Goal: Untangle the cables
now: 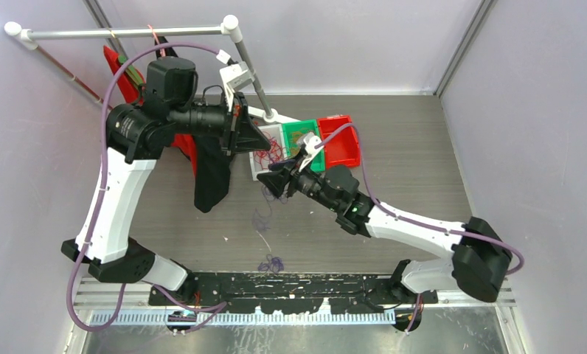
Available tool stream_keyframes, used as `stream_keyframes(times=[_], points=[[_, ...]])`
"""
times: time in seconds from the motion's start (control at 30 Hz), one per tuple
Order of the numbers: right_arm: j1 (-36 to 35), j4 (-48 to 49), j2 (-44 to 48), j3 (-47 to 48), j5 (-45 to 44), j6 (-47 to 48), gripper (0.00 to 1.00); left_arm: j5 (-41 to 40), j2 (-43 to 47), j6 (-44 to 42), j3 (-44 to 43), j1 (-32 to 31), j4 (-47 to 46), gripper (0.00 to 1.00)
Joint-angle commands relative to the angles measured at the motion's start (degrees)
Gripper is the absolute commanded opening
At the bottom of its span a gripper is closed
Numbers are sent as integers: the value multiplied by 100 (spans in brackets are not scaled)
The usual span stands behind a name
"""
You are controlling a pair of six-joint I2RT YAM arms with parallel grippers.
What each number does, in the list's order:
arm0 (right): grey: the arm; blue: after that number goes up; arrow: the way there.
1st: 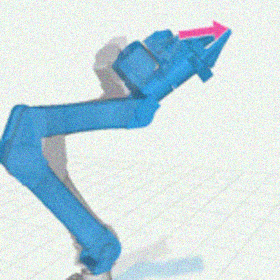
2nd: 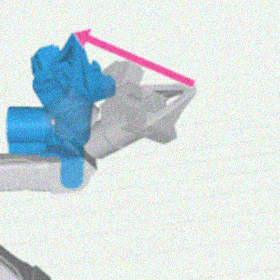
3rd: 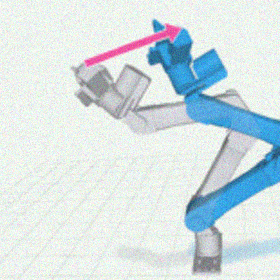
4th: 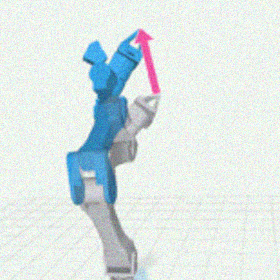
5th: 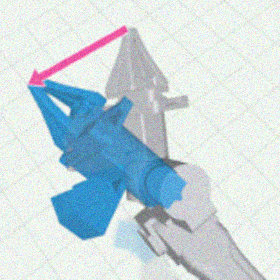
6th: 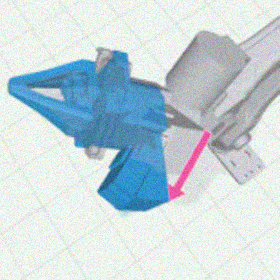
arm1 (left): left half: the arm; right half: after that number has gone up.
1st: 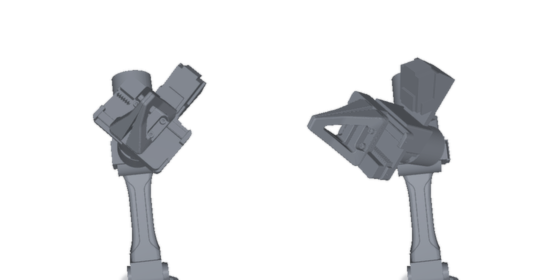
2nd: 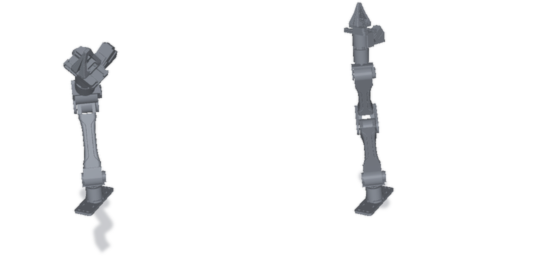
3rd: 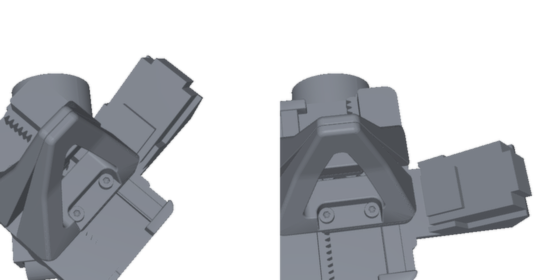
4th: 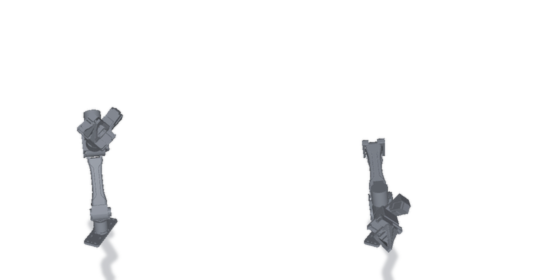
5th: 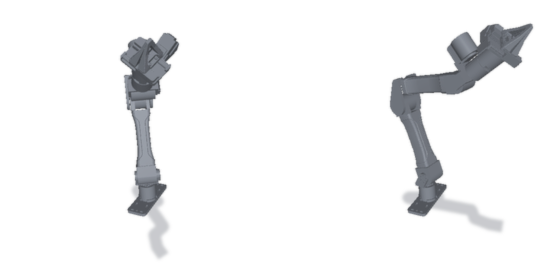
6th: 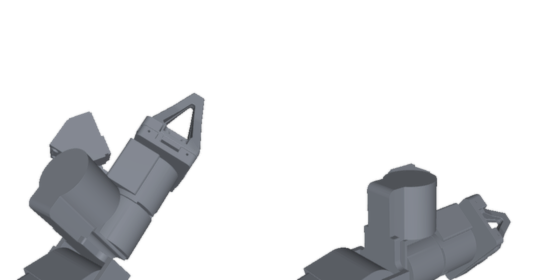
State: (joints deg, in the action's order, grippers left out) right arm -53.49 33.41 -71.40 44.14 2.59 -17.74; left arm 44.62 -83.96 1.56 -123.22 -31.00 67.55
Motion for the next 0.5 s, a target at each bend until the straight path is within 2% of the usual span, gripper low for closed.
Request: stream_keyframes(times=[0.0, 0.27, 0.47], points=[[2, 1094, -378, -58, -142, -422, 52, 241, -26, 248, -464, 28, -259, 0], [1, 1888, -830, -1056, -589, -974, 50, 257, -190, 537, -1329, 24, -330, 0], [-2, 1966, -935, -1586, -845, -1483, 49, 29, -264, 513, -1751, 24, -513, 0]])
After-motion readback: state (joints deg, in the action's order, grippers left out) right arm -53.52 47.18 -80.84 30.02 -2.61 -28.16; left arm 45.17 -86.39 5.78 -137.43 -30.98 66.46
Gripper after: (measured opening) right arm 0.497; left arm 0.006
